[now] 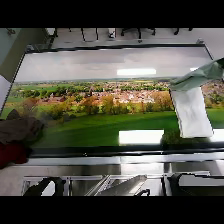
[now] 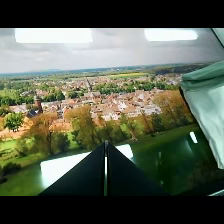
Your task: Fold the shirts.
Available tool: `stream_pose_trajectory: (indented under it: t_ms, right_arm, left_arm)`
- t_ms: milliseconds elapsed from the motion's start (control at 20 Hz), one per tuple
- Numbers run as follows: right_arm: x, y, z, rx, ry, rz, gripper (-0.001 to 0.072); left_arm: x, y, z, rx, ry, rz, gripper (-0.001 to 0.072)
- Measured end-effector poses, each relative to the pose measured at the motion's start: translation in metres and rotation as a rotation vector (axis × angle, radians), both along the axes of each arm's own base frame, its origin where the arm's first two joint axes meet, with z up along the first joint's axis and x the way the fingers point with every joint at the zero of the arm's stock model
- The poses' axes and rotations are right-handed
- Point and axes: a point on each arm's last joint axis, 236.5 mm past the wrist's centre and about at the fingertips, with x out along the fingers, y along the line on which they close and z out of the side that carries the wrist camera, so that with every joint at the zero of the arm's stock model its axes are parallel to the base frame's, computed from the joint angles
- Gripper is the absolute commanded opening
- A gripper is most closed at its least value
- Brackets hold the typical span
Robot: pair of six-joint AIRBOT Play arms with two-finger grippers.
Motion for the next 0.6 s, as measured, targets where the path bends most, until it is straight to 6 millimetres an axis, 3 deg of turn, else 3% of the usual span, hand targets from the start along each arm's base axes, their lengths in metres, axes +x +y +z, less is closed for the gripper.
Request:
stream_pose_trajectory:
  t_ms: [150,600]
  right_arm:
    - [-0.028,0.009,-0.02,0.033,0.101,-0.029,0.0026]
    - [-0.129,0.035,-0.106,0.137,0.311,-0.266,0.0029]
  left_arm:
    - [0.0,-0.001,0.0,-0.005,0.001,0.0,0.0017]
    - [-0.002,-0.001,-0.002,-0.003,0.014,-0.004,0.0016]
